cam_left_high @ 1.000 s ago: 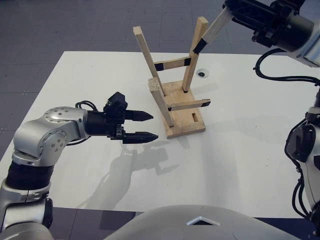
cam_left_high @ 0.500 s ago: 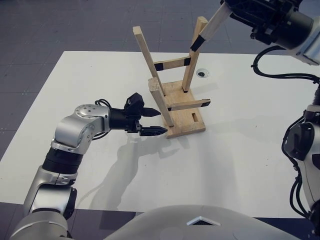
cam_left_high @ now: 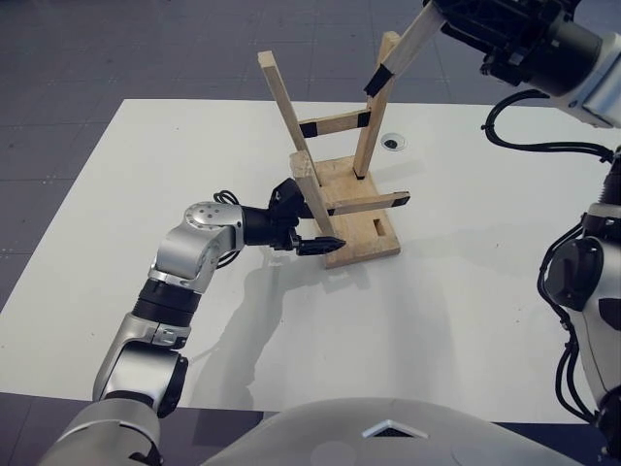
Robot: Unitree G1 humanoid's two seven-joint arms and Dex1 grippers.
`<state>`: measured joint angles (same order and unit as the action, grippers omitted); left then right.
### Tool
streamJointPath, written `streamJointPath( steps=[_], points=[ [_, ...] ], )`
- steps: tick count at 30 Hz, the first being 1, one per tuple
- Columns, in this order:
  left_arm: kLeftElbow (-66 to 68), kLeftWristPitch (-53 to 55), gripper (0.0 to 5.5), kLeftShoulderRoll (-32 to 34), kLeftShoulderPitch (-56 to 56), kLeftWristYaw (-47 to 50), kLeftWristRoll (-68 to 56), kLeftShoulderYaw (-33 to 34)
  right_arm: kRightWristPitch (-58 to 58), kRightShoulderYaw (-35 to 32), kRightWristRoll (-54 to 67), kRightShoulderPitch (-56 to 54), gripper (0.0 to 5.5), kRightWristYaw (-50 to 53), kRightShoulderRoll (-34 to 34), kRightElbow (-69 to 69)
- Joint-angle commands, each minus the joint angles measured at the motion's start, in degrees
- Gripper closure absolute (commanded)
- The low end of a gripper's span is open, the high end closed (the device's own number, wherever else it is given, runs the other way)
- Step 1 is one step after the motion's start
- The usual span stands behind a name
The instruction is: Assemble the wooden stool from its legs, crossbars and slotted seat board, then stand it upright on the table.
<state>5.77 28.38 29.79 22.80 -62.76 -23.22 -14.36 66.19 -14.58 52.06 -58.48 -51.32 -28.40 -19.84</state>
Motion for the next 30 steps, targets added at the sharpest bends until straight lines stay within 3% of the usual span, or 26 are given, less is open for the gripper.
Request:
streamJointPath(
  steps=[1,7,11,19,25,30],
  points=[
    [1.4,-3.69,1.98,-0.37,-1.07,-4.33,-0.06,0.0,0.73,-0.52,0.64,-0.99,3.46,0.33,-0.03,0.9],
    [3.55,-10.37,2.92,-1.7,-3.2,-3.99,1.35,1.55,0.73,-0.32,0.04,-0.85,3.46,-1.41,-1.89,0.47],
    [4.38,-17.6,3.12,-1.73,-6.08,-7.96,1.84,1.47,0.37,1.09,-1.09,0.18,3.46,-4.56,-4.62,-0.22],
    [4.68,-22.2,3.24,5.03,-8.1,-22.06,3.58,-2.38,-11.43,14.72,-13.04,6.93,3.46,-23.99,-13.89,-3.53],
    [10.75,-32.69,3.24,5.36,-4.57,-23.21,9.34,-4.78,-21.13,21.42,-19.34,15.67,3.46,-34.07,-17.55,3.17],
    [13.96,-42.38,3.24,4.9,-5.3,-21.41,13.04,-5.32,-23.73,22.86,-20.58,26.42,3.46,-34.32,-19.25,14.55]
  ],
)
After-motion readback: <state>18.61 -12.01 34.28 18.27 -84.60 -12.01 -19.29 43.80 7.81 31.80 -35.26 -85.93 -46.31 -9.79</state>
